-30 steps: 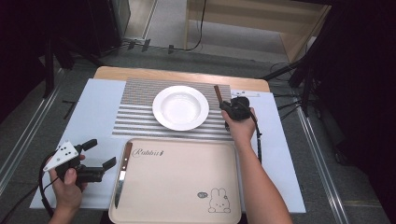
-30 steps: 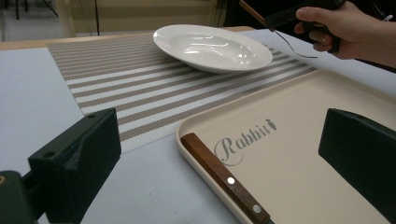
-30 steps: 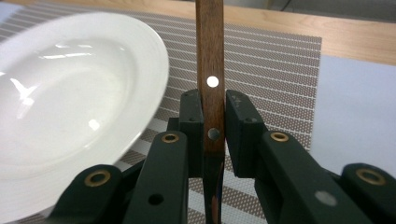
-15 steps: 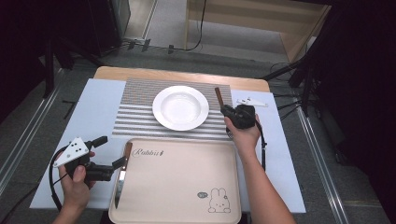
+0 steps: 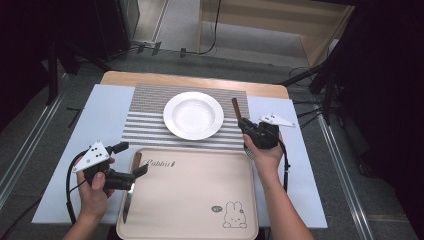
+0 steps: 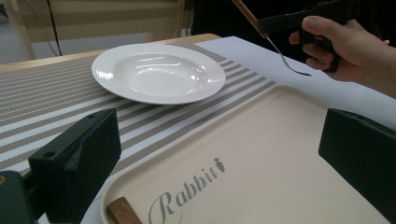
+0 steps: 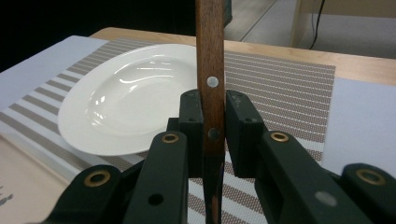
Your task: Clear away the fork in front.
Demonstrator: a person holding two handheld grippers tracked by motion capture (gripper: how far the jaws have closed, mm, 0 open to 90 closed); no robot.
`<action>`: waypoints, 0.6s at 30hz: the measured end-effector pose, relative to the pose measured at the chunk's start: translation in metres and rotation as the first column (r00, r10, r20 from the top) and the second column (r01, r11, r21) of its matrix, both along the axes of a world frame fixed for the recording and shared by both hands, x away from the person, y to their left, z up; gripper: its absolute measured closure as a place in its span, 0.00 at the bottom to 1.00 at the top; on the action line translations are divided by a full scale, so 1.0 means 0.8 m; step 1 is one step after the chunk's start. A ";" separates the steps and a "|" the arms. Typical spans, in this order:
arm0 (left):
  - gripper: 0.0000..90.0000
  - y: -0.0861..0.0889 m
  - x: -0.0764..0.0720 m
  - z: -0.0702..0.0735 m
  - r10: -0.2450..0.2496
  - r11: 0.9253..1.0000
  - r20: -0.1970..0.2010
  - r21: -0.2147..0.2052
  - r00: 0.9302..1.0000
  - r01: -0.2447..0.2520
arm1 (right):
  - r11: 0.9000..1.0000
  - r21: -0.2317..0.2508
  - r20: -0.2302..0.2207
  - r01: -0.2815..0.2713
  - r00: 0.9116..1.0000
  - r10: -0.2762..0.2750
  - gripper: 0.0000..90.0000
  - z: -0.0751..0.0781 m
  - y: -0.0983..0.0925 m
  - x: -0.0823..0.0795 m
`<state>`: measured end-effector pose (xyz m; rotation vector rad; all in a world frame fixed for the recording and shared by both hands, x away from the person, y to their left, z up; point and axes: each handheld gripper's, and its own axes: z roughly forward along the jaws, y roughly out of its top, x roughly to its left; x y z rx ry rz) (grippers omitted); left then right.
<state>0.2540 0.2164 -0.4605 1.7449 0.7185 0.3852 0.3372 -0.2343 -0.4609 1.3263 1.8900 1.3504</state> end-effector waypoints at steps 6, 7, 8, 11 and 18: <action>0.00 -0.018 0.004 0.004 -0.024 1.000 0.004 0.005 1.000 0.024 | 1.000 0.015 0.023 -0.016 1.000 0.015 0.85 0.001 -0.001 -0.020; 0.00 -0.021 0.004 0.005 -0.028 1.000 0.004 0.003 1.000 0.028 | 1.000 0.014 0.027 -0.018 0.999 0.017 0.85 0.000 -0.002 -0.024; 0.00 -0.024 0.005 0.006 -0.033 0.999 0.004 0.004 0.999 0.033 | 1.000 0.009 0.031 -0.021 0.999 0.021 0.85 -0.001 -0.001 -0.027; 0.00 -0.032 0.006 0.007 -0.043 0.999 0.005 0.004 0.999 0.043 | 0.999 0.015 0.041 -0.032 0.999 0.031 0.85 -0.004 -0.001 -0.037; 0.00 -0.051 0.009 0.011 -0.063 0.998 0.007 0.009 0.998 0.063 | 0.998 0.032 0.057 -0.050 0.997 0.049 0.85 -0.007 0.002 -0.060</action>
